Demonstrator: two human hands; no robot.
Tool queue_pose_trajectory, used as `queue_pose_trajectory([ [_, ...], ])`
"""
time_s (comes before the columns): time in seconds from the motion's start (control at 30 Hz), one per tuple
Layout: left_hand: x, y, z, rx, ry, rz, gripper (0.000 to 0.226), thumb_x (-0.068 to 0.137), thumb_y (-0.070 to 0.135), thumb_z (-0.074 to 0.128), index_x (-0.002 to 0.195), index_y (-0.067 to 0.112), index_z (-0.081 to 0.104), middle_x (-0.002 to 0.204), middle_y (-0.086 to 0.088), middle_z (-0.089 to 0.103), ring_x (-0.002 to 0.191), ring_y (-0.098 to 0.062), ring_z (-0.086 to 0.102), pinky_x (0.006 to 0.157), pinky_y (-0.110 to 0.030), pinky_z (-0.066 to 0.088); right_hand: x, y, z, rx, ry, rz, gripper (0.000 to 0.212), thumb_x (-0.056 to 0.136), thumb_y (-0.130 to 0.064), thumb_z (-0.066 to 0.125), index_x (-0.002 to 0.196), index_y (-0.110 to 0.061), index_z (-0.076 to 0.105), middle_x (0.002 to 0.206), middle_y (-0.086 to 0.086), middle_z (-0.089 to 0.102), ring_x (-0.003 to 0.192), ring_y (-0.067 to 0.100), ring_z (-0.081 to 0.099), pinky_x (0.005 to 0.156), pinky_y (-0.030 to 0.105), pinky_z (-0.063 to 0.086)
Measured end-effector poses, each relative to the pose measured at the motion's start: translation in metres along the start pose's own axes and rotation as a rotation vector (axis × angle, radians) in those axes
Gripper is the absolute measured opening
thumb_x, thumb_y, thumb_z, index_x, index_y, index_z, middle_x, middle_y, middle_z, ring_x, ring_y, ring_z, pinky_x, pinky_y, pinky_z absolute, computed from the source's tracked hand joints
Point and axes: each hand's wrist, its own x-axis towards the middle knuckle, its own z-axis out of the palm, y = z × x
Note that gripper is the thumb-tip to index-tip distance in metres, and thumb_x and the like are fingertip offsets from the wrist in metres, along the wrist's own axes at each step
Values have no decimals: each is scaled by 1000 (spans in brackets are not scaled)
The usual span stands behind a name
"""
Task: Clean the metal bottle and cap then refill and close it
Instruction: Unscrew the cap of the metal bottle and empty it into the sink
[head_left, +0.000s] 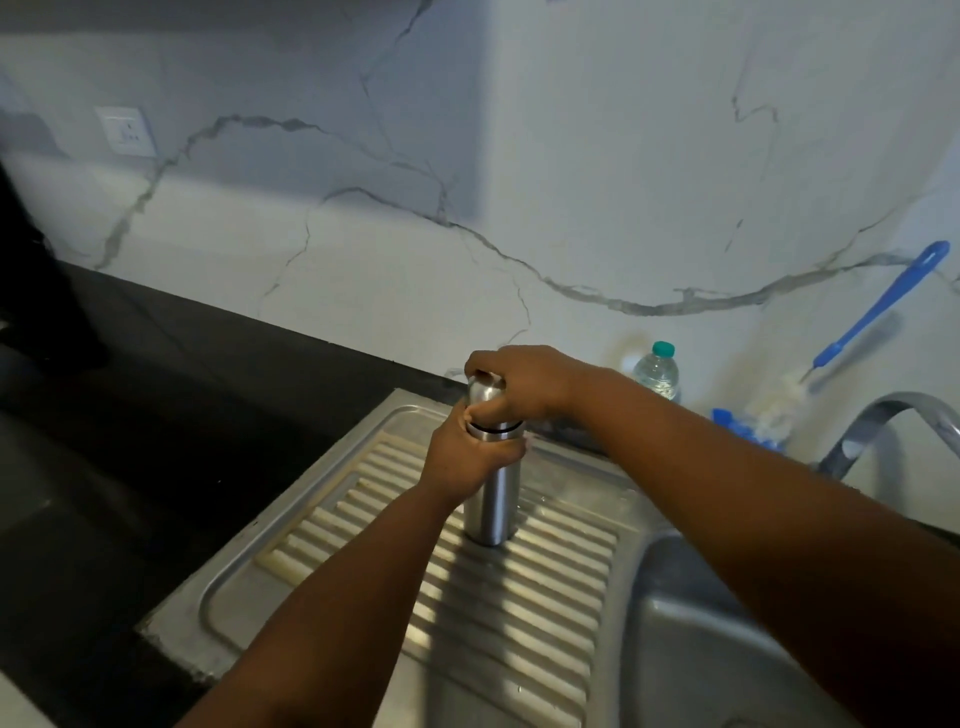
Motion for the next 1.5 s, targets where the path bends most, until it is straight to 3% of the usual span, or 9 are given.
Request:
queue_pose_trajectory([
  [0.2,2,1,0,4,0,25,66,60,36,81,121,23,60,102,6,72,95,-11,70,88,-44,57,1,-13,-8,192,-220,-121,22,76,-9,56,91,-18,70,110,1,60,103,19,56,84,33,49],
  [0.43,0,4,0,-51,-16,17,77,62,37,87,130,29,51,115,10,68,106,-9,65,94,-41,55,4,-18,-17,-81,16,279,75,74,-78,47,123,-22,50,112,1,56,103,25,56,84,37,46],
  [0.53,2,1,-1,-71,-31,10,69,64,31,87,125,31,55,106,11,70,96,-6,68,90,-40,57,3,-34,-21,-197,-77,282,46,86,-58,52,110,-19,56,93,1,58,80,17,56,69,32,48],
  [0.67,3,-5,-5,-94,-94,17,58,64,32,87,115,36,60,97,12,72,92,-8,69,83,-31,57,-2,-60,-33,100,-219,238,28,86,-14,54,111,-24,61,112,0,56,104,22,55,83,31,50],
  [0.8,4,-4,-11,-112,-158,23,60,65,34,89,115,35,56,100,16,69,97,-7,67,81,-23,52,5,-77,-32,-112,-149,497,64,83,-59,56,135,-22,42,133,10,45,114,30,50,94,40,45],
  [0.97,6,-8,-15,-101,-217,45,61,64,36,89,113,40,52,97,20,67,92,-3,65,78,-23,51,9,-89,-26,-269,-189,631,44,90,-40,56,125,-14,51,98,4,57,73,17,53,66,27,45],
  [1.13,7,-7,-18,-91,-234,56,71,64,41,88,124,34,50,103,20,64,92,-1,62,83,-26,51,10,-89,-26,50,-172,699,57,87,-35,60,137,-25,37,135,12,41,111,30,48,88,36,46],
  [1.3,6,-7,-17,-78,-225,67,72,63,44,86,123,37,47,109,16,65,98,-7,63,86,-28,51,6,-87,-23,-14,-130,829,55,89,-53,53,119,-8,54,105,12,61,82,25,62,74,33,55],
  [1.5,4,-3,-18,-61,-230,55,70,69,41,85,127,27,49,112,11,63,98,-11,61,88,-31,51,3,-87,-27,183,-128,736,83,82,-43,67,147,-31,18,148,10,30,126,34,41,77,34,44],
])
